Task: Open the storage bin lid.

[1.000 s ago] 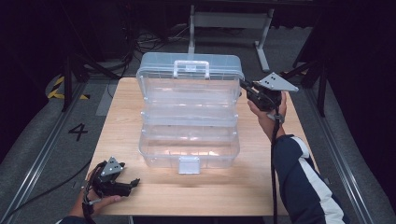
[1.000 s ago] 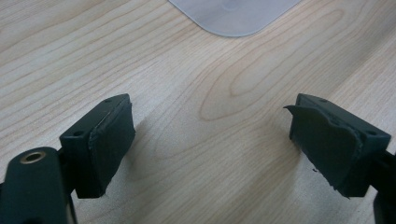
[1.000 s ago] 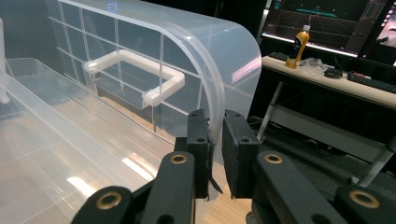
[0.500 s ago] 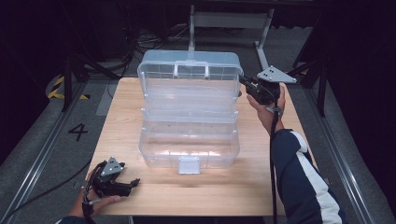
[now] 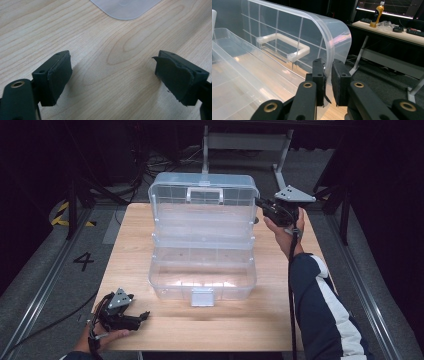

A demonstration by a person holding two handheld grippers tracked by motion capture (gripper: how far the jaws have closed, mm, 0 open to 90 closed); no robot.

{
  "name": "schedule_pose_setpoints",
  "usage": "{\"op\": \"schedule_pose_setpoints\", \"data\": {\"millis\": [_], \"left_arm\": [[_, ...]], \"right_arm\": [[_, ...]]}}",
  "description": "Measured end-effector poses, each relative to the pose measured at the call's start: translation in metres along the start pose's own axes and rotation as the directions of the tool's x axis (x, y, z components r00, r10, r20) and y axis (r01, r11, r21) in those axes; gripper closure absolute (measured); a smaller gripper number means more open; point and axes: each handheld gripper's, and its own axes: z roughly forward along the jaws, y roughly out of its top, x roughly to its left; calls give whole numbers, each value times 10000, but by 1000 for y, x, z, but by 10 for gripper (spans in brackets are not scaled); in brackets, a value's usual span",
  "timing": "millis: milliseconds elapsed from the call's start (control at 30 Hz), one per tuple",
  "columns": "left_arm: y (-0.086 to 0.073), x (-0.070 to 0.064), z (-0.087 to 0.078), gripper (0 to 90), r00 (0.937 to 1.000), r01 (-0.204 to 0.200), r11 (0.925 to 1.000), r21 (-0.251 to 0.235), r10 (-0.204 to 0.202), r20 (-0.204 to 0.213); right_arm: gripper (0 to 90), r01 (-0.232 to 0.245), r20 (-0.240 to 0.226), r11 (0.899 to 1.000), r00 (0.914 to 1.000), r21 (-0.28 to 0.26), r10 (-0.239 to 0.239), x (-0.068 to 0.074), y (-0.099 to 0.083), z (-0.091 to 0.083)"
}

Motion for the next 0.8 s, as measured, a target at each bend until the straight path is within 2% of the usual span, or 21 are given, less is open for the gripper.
{"op": "schedule_pose_setpoints", "data": {"millis": [133,367,567,800], "left_arm": [[0,0,0,144,10000,9,10000,-6,-9,1],[0,0,0,144,10000,4,10000,-9,-4,-7],[0,0,0,144,10000,8,10000,-5,-8,-4],[0,0,0,144,10000,3,10000,8,-3,-14]], "right_arm": [[817,-16,-78,9999,10000,129,17,-3,1,4],[817,-489,-567,9985,9971,251,503,-16,1,13],[814,-675,-603,9968,9957,432,700,-20,2,19],[809,-668,-502,9958,9963,628,700,-23,4,26]]}}
